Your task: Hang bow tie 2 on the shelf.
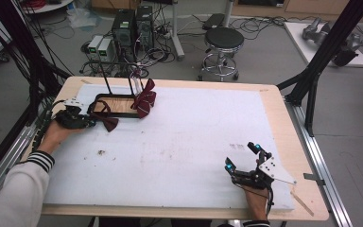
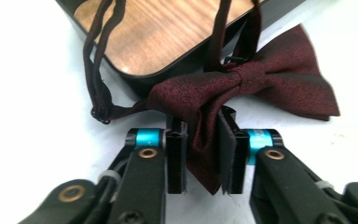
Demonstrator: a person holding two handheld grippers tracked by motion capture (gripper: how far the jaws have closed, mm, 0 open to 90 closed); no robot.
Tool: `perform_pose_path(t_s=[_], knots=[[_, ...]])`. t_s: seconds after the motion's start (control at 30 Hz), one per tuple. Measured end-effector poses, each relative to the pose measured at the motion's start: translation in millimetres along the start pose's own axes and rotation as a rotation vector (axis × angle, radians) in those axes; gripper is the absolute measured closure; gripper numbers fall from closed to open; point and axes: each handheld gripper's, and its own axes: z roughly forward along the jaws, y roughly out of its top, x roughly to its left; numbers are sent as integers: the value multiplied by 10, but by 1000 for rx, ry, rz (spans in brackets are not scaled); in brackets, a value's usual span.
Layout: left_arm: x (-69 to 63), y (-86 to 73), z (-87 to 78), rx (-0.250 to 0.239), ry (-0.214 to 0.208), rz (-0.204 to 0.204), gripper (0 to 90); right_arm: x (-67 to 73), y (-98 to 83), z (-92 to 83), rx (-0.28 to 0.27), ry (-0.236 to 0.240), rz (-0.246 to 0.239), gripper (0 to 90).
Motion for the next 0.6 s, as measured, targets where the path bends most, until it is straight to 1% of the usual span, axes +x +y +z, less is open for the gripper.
perform_pose_path(t_s=[0.1,0.17,0.4,0.47,0.6], knots=[[-22,16,-18,-8,8,15,784,0,0,0,-1,-1,-1,5],[-37,25,-28,-18,5,19,786,3,-1,0,2,0,2,5],[-77,42,-76,-49,9,20,786,0,0,1,-1,-1,-3,5],[-95,55,-105,-70,7,14,786,0,-1,1,-2,-1,-3,5],[-146,108,-203,-135,6,25,785,0,0,0,-1,0,-1,5]])
